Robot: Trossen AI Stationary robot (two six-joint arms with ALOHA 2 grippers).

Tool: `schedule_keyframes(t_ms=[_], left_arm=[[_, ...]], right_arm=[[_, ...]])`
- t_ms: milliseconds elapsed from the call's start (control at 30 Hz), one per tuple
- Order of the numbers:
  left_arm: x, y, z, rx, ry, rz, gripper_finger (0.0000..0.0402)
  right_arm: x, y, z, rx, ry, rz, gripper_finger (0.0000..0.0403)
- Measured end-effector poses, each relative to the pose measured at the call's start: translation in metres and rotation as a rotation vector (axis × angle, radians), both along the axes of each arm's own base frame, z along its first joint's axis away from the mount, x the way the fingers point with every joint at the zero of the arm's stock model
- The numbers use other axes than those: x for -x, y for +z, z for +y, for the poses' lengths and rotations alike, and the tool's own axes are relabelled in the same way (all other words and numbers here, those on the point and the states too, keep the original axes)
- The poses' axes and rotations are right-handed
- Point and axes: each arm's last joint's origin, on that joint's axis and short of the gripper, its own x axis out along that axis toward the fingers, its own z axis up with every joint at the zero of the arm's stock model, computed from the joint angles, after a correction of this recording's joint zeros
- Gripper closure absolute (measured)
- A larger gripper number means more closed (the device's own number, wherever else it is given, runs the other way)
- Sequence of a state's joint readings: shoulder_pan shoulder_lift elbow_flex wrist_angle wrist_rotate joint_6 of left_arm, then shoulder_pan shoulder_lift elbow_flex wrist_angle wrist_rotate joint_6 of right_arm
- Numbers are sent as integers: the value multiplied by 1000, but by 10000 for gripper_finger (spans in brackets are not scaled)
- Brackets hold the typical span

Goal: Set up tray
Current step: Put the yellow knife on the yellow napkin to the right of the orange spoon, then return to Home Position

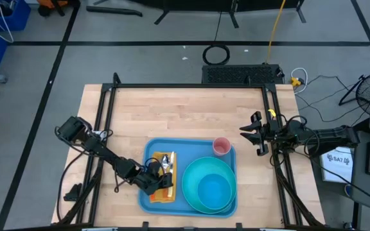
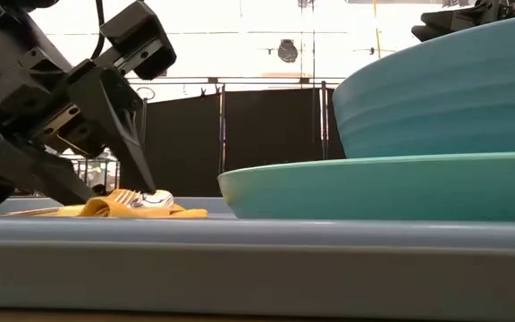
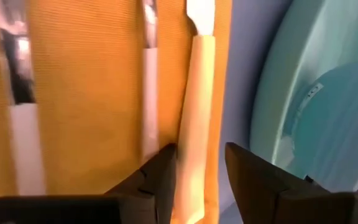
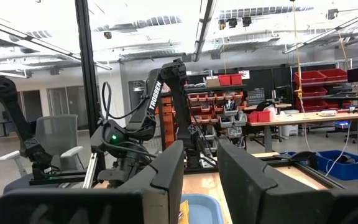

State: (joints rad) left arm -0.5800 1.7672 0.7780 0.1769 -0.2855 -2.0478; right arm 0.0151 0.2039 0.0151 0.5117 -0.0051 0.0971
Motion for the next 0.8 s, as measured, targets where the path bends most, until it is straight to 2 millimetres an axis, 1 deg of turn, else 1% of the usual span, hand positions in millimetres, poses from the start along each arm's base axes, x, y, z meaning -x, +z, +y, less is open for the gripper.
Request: schedule_keyframes(t_ms=[67,167,233,300,433,600,667,733,800], left_arm=[[-1,1,-1,-4,-14,-19,260],[-4,9,-2,-50,-105,-87,259],[-5,24,1,-116,-159,-165,258],[-6,41,7,-229,-188,-242,258],[0,74,16,-421,-252,-365,257],[22,116,29,-729,-420,-445,257],[35,130,38,-852,-461,-431,257],[50,143,47,-969,-503,-418,256],[65,151,52,-1135,-592,-385,256]], right_arm=[[0,0,0,0,0,0,314],[0,0,0,1,0,1,314],[0,0,0,3,-2,-4,314],[1,2,0,3,-1,-25,314],[1,4,0,-5,2,-41,314],[2,5,0,8,-4,-52,314],[3,6,0,24,1,-58,314],[2,1,2,59,40,-6,314],[3,-5,2,76,67,64,314]])
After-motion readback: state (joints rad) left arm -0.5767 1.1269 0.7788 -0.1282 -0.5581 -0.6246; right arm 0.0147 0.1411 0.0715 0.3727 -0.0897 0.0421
